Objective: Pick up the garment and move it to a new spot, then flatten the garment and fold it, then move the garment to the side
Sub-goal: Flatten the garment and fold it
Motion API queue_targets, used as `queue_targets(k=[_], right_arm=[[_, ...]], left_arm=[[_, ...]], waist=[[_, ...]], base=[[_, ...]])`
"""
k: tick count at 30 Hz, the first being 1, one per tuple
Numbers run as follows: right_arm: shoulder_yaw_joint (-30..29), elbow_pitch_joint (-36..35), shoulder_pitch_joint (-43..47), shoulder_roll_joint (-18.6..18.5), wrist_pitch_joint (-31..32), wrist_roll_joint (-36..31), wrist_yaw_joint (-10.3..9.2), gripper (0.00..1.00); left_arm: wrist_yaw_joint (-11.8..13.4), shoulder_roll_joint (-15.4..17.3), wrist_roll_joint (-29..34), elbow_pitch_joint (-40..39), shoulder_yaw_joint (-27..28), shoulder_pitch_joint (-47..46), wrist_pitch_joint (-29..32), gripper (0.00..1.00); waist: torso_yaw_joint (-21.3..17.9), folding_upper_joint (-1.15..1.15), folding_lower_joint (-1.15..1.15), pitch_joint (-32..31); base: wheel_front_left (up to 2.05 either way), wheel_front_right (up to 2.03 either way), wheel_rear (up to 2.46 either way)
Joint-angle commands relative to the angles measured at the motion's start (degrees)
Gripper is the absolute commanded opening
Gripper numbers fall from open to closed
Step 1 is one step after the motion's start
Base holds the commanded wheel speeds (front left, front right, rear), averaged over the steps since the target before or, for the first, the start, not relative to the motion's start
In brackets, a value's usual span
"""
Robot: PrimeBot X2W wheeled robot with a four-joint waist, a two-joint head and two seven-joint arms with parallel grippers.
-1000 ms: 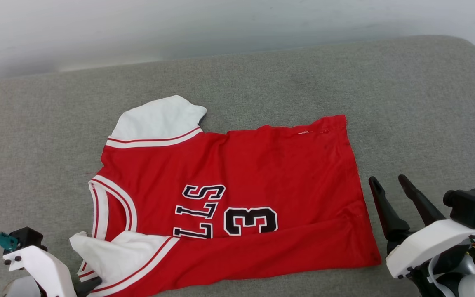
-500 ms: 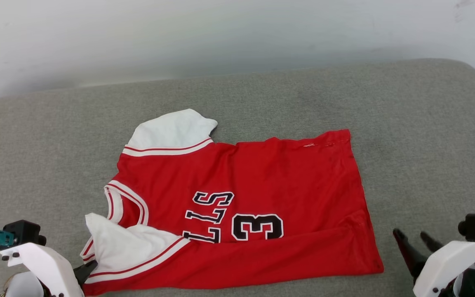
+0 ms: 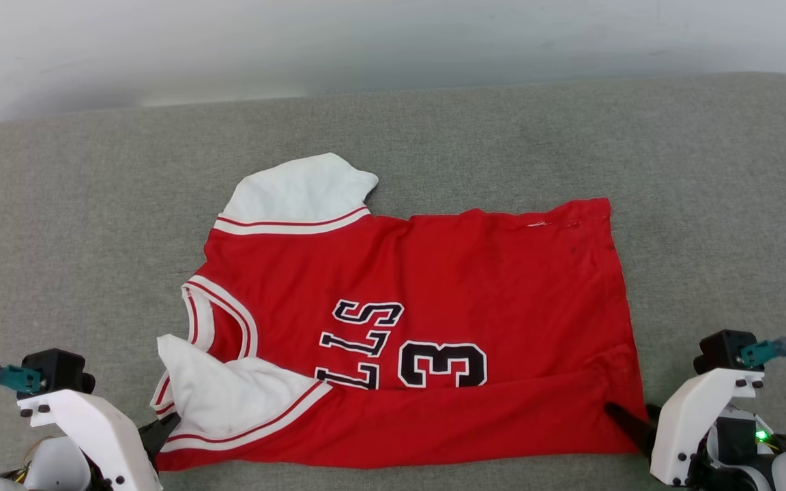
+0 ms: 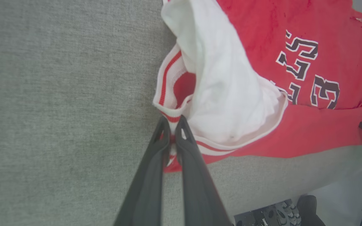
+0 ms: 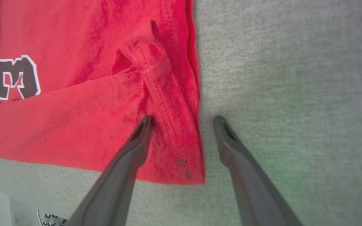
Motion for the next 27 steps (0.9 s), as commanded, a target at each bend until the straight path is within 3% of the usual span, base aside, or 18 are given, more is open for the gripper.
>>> queue_targets(k=[1, 2, 3, 11, 20, 27], right_arm=[[1.47, 2.44, -0.03, 0.54, 1.54, 0.48, -0.02, 0.93], [2.0, 3.11, -0.25, 0.5, 2.0, 0.77, -0.01, 0.23], [2.35, 3.45, -0.67, 0.39, 2.24, 0.94, -0.01, 0.0], [2.54, 2.17, -0.88, -1.01, 1.91, 2.61, -0.01, 0.0], [2.36, -3.21, 2.33, -3.65, 2.13, 3.23, -0.02, 0.0], [0.57, -5.91, 6.12, -2.78, 4.88, 2.74, -0.02, 0.0]], left_arm=[[-0.02, -0.37, 0.23, 0.13, -0.2, -0.76, -0.07, 0.0], [-0.1, -0.55, 0.25, 0.31, -0.31, -0.8, -0.13, 0.0], [-0.2, -0.72, 0.25, 0.51, -0.46, -0.78, -0.08, 0.0], [-0.4, -1.49, -1.01, 1.93, -1.12, 0.79, 0.67, 0.0], [1.38, -0.68, -1.98, 0.35, -0.46, 4.8, 0.31, 0.0], [2.61, -0.51, -3.05, -0.98, -0.31, 8.23, 0.43, 0.0]], waist=[[0.34, 0.0, 0.0, 0.42], [0.37, 0.0, 0.0, 0.54], [0.39, 0.0, 0.0, 0.61], [0.03, 0.0, 0.0, -2.31], [-0.44, 0.0, 0.0, -7.45], [-0.61, 0.0, 0.0, -9.24]], base=[[0.0, 0.0, 0.0], [0.0, 0.0, 0.0], [0.0, 0.0, 0.0], [0.0, 0.0, 0.0], [0.0, 0.0, 0.0], [0.0, 0.0, 0.0]])
